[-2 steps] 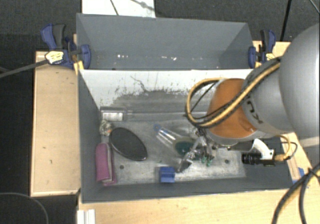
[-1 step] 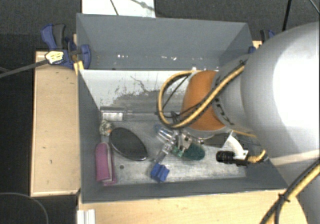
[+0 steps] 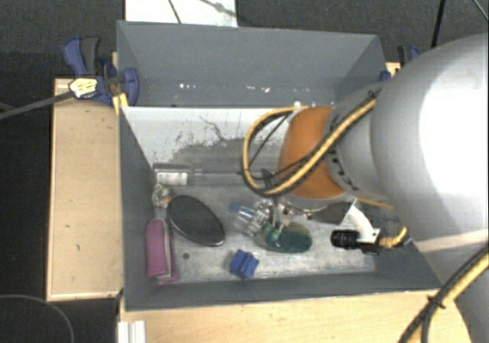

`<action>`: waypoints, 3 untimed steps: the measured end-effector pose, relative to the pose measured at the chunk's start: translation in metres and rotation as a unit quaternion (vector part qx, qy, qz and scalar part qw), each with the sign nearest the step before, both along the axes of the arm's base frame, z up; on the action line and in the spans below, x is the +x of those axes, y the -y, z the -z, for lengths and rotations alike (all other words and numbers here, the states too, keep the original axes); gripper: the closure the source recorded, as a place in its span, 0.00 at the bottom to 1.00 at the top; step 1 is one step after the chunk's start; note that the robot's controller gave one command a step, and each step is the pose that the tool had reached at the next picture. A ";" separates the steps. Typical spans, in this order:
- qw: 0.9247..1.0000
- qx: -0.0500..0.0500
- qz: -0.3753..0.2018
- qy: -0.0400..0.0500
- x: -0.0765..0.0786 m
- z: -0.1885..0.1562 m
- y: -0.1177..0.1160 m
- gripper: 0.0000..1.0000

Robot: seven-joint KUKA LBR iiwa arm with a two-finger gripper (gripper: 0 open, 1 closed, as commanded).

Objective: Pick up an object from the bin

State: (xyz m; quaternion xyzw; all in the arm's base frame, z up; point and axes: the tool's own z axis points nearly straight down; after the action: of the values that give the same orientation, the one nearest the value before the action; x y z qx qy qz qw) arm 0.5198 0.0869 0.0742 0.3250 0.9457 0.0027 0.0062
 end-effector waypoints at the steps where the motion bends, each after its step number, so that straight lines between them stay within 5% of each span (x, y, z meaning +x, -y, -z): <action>1: 1.000 0.000 -0.005 -0.005 0.001 -0.015 0.000 1.00; 2: 1.000 0.000 -0.010 -0.004 0.002 -0.055 0.000 1.00; 3: 1.000 -0.001 -0.015 -0.005 0.002 -0.057 0.000 1.00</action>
Offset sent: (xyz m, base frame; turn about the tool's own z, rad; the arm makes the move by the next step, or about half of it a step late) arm 0.0000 0.0001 0.0144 -0.0001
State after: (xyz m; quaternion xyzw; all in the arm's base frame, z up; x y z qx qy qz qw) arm 0.5220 0.0865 0.1309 0.3106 0.9505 0.0002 0.0021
